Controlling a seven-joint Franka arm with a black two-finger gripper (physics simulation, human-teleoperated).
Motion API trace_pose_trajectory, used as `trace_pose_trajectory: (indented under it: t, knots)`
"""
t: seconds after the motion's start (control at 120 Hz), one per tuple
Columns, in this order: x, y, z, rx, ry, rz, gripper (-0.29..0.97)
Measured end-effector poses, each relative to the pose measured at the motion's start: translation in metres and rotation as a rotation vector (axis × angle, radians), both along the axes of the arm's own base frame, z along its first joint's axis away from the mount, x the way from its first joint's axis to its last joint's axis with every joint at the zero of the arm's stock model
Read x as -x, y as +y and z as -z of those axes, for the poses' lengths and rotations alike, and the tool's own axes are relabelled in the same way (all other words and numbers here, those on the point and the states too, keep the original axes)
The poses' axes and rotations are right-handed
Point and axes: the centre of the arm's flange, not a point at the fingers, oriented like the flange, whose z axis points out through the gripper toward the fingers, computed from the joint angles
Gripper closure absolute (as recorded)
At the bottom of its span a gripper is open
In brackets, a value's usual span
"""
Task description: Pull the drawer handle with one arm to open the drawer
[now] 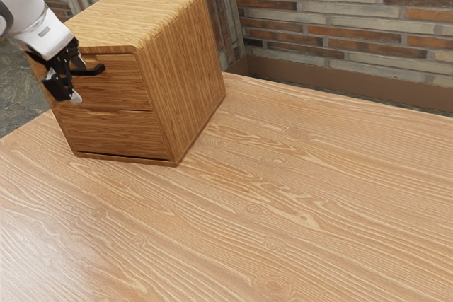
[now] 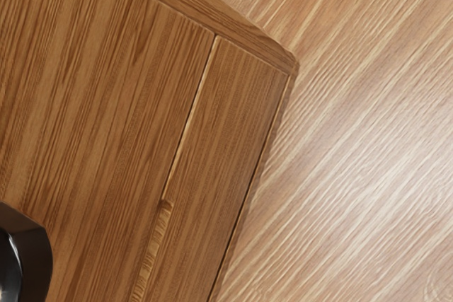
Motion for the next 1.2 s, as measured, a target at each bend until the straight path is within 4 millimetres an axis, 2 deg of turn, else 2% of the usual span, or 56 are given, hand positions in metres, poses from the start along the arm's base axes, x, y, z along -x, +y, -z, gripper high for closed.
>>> trace_pose_trajectory:
  t: [0.15, 0.342, 0.658, 0.733, 0.8, 1.2]
  knots:
    - [-0.009, 0.009, 0.005, 0.006, 0.003, 0.008, 0.0]
    - [-0.001, 0.031, 0.012, 0.003, 0.016, -0.014, 0.0]
    - [-0.01, 0.041, 0.02, -0.006, 0.017, -0.007, -0.02]
    - [-0.01, 0.044, 0.021, -0.006, 0.016, -0.008, -0.05]
    - [-0.009, 0.047, 0.018, -0.007, 0.008, -0.009, 0.0]
    - [-0.003, 0.053, 0.014, -0.043, 0.005, 0.071, 0.0]
